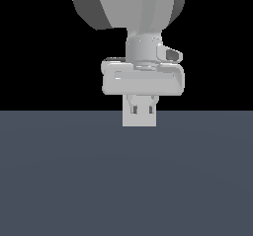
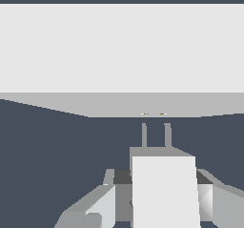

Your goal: Plug the charger into the wall socket.

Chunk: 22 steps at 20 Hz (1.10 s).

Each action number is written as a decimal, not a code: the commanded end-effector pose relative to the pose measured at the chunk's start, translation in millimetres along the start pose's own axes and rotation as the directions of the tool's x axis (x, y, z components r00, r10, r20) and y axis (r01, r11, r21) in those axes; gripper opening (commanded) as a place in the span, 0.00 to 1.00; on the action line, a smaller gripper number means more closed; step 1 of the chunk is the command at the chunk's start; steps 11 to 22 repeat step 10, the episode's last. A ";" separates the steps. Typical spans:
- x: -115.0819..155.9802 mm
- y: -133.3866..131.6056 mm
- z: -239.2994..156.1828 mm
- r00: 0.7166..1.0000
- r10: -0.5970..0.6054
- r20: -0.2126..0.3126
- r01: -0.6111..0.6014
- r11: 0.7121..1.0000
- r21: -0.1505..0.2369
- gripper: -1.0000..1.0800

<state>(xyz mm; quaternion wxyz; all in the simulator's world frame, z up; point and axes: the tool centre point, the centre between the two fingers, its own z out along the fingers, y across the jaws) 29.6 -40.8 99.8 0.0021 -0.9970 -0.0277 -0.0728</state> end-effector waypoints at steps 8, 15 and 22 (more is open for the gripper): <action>21.4 0.1 2.9 1.000 0.000 0.000 0.000 1.000 0.000 0.00; 22.0 0.1 3.0 1.000 0.000 0.000 0.000 1.000 0.000 0.00; 22.0 0.1 3.0 1.000 0.000 0.000 0.000 1.000 0.000 0.00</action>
